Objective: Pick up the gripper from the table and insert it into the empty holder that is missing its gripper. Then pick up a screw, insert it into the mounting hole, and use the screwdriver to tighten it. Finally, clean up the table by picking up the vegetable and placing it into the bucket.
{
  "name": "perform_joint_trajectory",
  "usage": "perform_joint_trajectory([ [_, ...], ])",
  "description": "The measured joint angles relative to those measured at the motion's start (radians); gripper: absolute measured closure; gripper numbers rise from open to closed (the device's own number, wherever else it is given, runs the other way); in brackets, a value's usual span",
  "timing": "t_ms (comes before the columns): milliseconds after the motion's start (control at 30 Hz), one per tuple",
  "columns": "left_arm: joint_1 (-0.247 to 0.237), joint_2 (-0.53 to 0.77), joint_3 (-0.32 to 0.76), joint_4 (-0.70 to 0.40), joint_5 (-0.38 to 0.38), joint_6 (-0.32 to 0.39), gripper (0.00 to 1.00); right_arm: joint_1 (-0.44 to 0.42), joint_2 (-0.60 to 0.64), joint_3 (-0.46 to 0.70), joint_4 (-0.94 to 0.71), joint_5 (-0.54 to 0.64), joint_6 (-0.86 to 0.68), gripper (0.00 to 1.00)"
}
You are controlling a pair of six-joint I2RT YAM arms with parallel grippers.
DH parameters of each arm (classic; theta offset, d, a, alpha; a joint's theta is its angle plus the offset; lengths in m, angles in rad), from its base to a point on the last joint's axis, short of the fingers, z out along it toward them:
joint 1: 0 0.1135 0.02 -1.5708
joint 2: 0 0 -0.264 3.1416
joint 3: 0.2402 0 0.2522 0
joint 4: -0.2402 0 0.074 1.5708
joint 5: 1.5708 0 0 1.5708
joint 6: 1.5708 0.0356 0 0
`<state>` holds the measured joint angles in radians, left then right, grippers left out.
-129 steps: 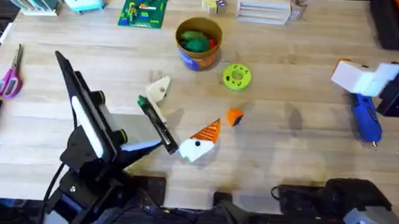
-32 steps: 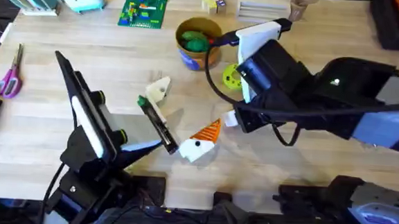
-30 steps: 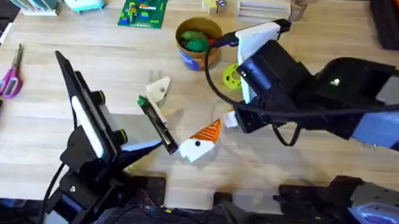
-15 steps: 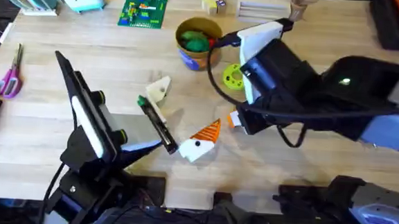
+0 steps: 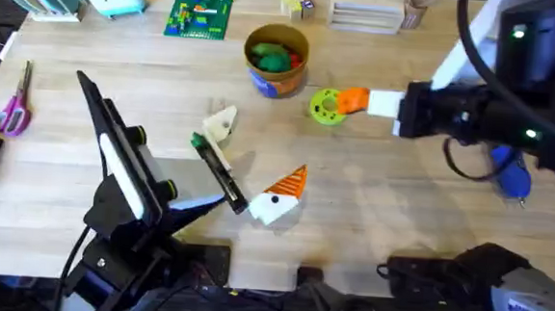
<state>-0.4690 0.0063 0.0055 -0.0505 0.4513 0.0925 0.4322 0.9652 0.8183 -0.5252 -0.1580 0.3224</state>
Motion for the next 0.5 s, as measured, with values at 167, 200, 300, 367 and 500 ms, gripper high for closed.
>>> perform_joint_trajectory([
  [167,0.0,0.0,0.0,0.0,0.002,0.0,0.008,-0.107,0.141,-0.065,0.207,-0.373,0.084,0.991],
  [200,0.0,0.0,0.0,0.001,0.005,0.0,0.008,-0.119,0.17,-0.067,0.242,-0.451,0.104,0.991],
  [300,0.0,0.0,0.0,0.002,0.025,-0.002,0.008,-0.127,0.23,-0.068,0.322,-0.639,0.158,0.992],
  [367,0.0,0.0,0.0,0.002,0.04,-0.007,0.008,-0.123,0.255,-0.068,0.354,-0.731,0.191,0.992],
  [500,0.0,0.0,0.0,0.002,0.058,-0.071,0.007,-0.107,0.283,-0.068,0.406,-0.86,0.259,0.992],
])
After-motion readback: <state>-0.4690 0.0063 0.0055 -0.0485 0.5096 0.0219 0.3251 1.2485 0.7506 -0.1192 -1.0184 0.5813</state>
